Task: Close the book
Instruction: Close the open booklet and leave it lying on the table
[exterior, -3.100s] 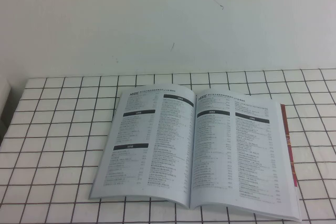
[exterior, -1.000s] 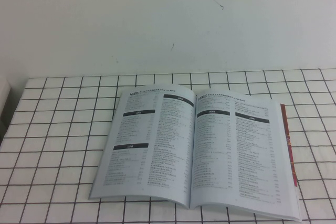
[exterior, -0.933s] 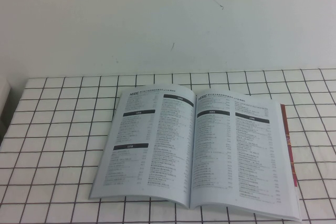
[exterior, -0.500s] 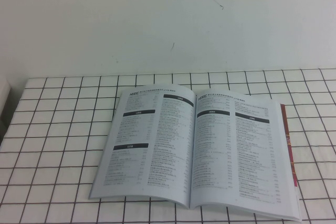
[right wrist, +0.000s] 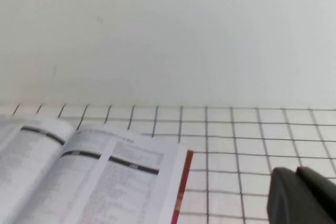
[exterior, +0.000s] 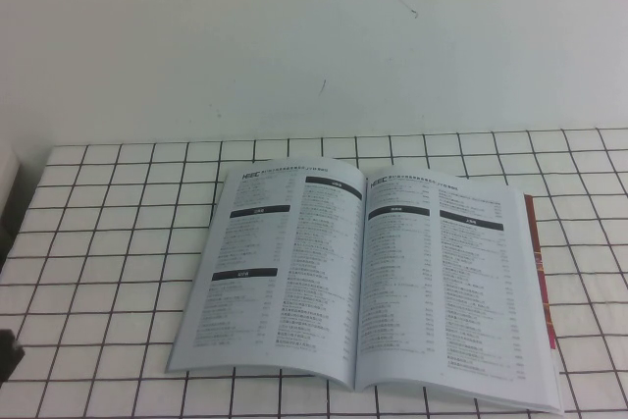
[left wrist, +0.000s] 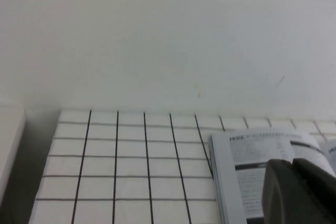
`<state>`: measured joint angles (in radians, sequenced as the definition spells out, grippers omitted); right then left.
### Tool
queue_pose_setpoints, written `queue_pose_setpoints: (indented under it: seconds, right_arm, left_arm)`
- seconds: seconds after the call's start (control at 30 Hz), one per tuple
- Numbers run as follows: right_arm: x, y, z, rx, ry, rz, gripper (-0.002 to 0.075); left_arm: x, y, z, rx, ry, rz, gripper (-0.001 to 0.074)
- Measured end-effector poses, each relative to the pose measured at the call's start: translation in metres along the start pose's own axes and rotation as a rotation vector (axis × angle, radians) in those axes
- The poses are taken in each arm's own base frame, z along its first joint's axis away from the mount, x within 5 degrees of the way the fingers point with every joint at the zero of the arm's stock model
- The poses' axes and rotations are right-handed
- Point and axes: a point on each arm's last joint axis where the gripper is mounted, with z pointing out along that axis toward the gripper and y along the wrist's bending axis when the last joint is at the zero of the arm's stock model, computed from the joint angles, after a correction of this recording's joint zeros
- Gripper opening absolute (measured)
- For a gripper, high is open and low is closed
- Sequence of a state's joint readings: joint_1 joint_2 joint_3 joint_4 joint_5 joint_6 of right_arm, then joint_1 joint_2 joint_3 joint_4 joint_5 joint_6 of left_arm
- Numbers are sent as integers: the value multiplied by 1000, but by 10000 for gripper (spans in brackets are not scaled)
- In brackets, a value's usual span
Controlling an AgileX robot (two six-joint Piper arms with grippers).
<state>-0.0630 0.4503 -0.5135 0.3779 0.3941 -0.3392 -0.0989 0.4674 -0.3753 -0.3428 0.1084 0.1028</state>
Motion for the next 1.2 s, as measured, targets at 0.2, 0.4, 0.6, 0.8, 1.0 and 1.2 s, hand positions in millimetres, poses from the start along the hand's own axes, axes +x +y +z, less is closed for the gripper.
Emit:
queue_pose_setpoints:
  seconds: [0.2, 0.4, 0.6, 0.8, 1.0, 1.2]
  right_arm:
    - [-11, 6, 48, -189, 221, -224, -3]
    - [-15, 4, 91, -289, 383, -280, -3]
    - [-1, 1, 142, -394, 516, -229, -3]
    - [27, 22, 182, -497, 590, -213, -3]
    - [59, 57, 211, -530, 652, -257, -3]
    - [103, 71, 235, -533, 779, -244, -3]
  left_arm:
    - [3, -1, 40, -18, 225, -25, -2]
    - [9, -1, 83, -32, 432, -55, -2]
    - [12, -1, 128, -28, 588, -36, -2]
    - [26, 2, 169, -19, 682, -58, -2]
    - [44, 3, 200, 2, 713, -121, -2]
    - [66, 8, 226, -5, 740, -178, -2]
